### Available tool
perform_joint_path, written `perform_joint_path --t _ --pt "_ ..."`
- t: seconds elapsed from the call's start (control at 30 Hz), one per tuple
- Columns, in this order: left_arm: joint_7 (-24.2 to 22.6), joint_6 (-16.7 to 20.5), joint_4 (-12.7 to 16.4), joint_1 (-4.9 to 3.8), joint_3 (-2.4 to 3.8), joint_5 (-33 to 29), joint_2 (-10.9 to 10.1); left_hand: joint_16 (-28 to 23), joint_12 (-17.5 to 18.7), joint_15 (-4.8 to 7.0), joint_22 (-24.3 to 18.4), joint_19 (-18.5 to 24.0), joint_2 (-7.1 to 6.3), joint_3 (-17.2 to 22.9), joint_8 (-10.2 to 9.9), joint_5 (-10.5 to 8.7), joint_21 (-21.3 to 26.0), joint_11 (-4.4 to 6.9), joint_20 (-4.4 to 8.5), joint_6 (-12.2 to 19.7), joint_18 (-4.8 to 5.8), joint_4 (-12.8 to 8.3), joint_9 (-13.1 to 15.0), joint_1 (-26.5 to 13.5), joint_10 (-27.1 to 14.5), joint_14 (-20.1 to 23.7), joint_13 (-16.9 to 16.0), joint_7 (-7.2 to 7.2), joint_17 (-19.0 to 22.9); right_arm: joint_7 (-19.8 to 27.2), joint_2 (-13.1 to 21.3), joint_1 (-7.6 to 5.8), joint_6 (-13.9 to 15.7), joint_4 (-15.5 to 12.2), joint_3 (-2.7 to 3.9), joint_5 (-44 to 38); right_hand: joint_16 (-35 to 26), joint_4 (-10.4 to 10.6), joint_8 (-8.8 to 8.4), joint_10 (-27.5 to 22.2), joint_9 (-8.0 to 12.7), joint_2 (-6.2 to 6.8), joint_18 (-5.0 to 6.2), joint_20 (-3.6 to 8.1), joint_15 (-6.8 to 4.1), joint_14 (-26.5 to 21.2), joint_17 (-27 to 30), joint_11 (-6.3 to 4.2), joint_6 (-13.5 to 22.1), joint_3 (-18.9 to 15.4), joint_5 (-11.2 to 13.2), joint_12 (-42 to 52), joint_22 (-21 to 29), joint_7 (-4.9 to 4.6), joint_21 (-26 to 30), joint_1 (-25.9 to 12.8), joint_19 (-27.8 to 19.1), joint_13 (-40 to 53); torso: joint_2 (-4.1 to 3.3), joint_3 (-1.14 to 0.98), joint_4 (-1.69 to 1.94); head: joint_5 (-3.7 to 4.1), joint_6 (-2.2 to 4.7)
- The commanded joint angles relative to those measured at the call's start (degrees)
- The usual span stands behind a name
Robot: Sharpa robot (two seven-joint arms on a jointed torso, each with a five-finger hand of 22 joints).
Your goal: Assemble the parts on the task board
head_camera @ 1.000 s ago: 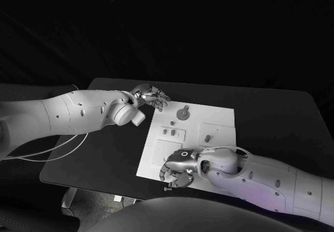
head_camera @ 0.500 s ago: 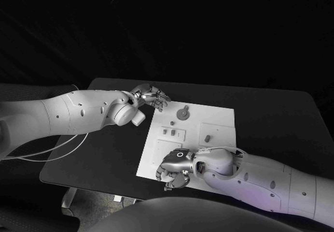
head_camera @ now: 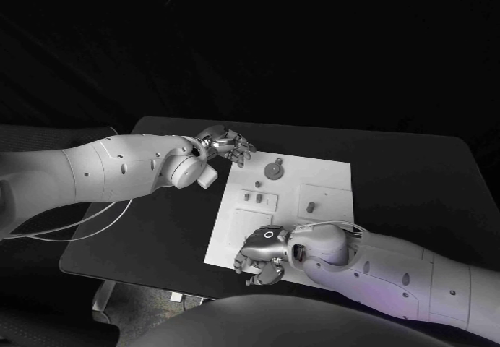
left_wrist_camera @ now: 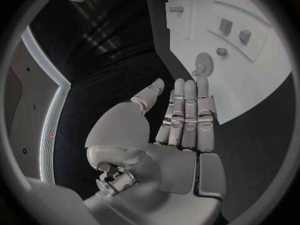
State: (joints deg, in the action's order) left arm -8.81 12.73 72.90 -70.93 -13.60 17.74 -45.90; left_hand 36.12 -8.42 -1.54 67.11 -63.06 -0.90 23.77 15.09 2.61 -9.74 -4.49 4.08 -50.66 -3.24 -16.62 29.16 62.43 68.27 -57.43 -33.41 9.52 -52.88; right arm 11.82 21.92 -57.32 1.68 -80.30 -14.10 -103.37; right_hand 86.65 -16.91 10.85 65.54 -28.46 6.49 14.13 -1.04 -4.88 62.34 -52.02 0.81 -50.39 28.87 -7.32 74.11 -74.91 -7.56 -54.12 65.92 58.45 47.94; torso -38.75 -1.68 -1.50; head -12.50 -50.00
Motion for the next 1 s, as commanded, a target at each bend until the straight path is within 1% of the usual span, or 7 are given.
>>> perform_joint_path --t 0.03,0.17,0.3,0.37,0.47,0.73,1.0 --pt "-0.6 -0.7 0.1 -0.03 0.05 0.1 0.1 0.3 -0.2 0.06 0.1 -0.4 0.35 0.1 0.2 0.27 0.2 -0.01 0.03 -0.5 -0.59 0.1 0.1 0.0 -0.3 -0.4 0.1 0.07 0.1 0.0 0.2 0.04 -2.4 0.0 0.01 -1.1 0.2 0.1 -0.27 0.0 0.1 0.43 0.87 0.10 0.16 -0.2 0.1 0.46 0.4 -0.3 0.1 0.1 -0.6 -0.19 0.0 0.0 0.2 -0.1 0.01 0.03 0.02 -0.12 0.00" --pt "-0.6 -0.7 0.1 -0.03 0.05 0.1 0.0 0.3 -0.3 0.06 0.1 -0.4 0.34 0.1 0.2 0.27 0.3 -0.01 0.04 -0.5 -0.59 0.1 0.1 0.0 -0.3 -0.4 0.1 0.07 0.1 0.8 0.8 0.03 -3.6 0.1 0.01 -0.9 0.2 0.1 -0.27 0.0 0.1 0.48 0.87 0.08 0.25 -0.2 0.1 0.55 0.4 -0.3 0.2 0.1 -0.6 -0.27 0.0 0.0 0.1 -0.1 0.03 0.05 0.02 -0.20 0.00" --pt "-0.5 -0.7 0.1 -0.03 0.05 0.2 0.0 0.3 -0.3 0.06 0.1 -0.4 0.33 0.1 0.2 0.27 0.3 -0.01 0.04 -0.5 -0.59 0.1 0.1 0.0 -0.3 -0.4 0.1 0.07 0.1 0.8 1.2 0.03 -3.6 0.2 0.01 -0.9 0.1 0.1 -0.25 0.0 0.1 0.44 0.87 0.06 0.29 -0.2 0.1 0.57 0.4 -0.3 0.2 0.1 -0.6 -0.27 0.1 0.1 0.1 -0.1 0.03 0.04 -0.03 -0.26 0.00" --pt "-0.6 -0.7 0.1 -0.03 0.05 0.2 0.0 0.3 -0.3 0.07 0.1 -0.4 0.33 0.1 0.2 0.27 0.3 -0.01 0.04 -0.5 -0.59 0.1 0.1 0.0 -0.3 -0.4 0.1 0.07 0.1 0.8 1.2 0.03 -3.9 0.1 0.01 -0.9 0.1 0.1 -0.25 0.0 0.2 0.48 0.87 0.05 0.31 -0.2 0.1 0.56 0.4 -0.3 0.2 0.1 -0.6 -0.26 0.1 0.0 0.1 -0.1 0.02 0.01 -0.07 -0.32 0.00" --pt "-0.6 -0.7 0.2 -0.03 0.05 0.2 0.0 0.3 -0.3 0.07 0.1 -0.4 0.33 0.1 0.2 0.27 0.3 -0.01 0.04 -0.5 -0.59 0.1 0.1 0.0 -0.3 -0.4 0.1 0.07 0.1 0.8 1.4 0.03 -3.6 0.0 0.01 -0.9 0.1 0.1 -0.23 0.0 0.2 0.52 0.87 0.03 0.33 -0.3 0.1 0.57 0.4 -0.4 0.3 0.1 -0.6 -0.28 0.1 0.0 0.0 -0.1 0.02 -0.02 -0.04 -0.25 0.00" --pt "-0.5 -0.6 0.2 -0.03 0.05 0.2 0.0 0.3 -0.4 0.07 0.1 -0.4 0.31 0.1 0.2 0.27 0.3 -0.01 0.05 -0.5 -0.59 0.1 0.1 0.0 -0.4 -0.4 0.1 0.08 0.1 1.1 1.4 0.05 -2.7 0.0 0.01 -0.9 0.1 0.0 -0.03 -0.1 0.2 0.57 0.87 -0.01 0.46 -0.3 0.1 0.73 0.1 -0.4 0.4 0.1 -0.6 -0.45 0.1 0.2 0.0 -0.1 -0.01 -0.04 -0.10 -0.29 0.00" --pt "-0.6 -0.7 0.1 -0.03 0.05 0.2 0.1 0.3 -0.4 0.07 0.1 -0.4 0.33 0.1 0.2 0.27 0.3 -0.01 0.05 -0.4 -0.58 0.1 0.1 0.1 -0.4 -0.4 0.1 0.08 0.1 1.0 0.9 0.96 -2.1 0.3 0.01 -1.5 0.2 0.1 0.45 -0.1 0.2 0.72 0.87 -0.06 0.73 -0.3 0.1 1.03 -0.6 -0.5 0.7 0.3 -0.6 -0.75 0.1 0.4 0.0 0.0 -0.01 -0.05 -0.03 -0.37 0.00"
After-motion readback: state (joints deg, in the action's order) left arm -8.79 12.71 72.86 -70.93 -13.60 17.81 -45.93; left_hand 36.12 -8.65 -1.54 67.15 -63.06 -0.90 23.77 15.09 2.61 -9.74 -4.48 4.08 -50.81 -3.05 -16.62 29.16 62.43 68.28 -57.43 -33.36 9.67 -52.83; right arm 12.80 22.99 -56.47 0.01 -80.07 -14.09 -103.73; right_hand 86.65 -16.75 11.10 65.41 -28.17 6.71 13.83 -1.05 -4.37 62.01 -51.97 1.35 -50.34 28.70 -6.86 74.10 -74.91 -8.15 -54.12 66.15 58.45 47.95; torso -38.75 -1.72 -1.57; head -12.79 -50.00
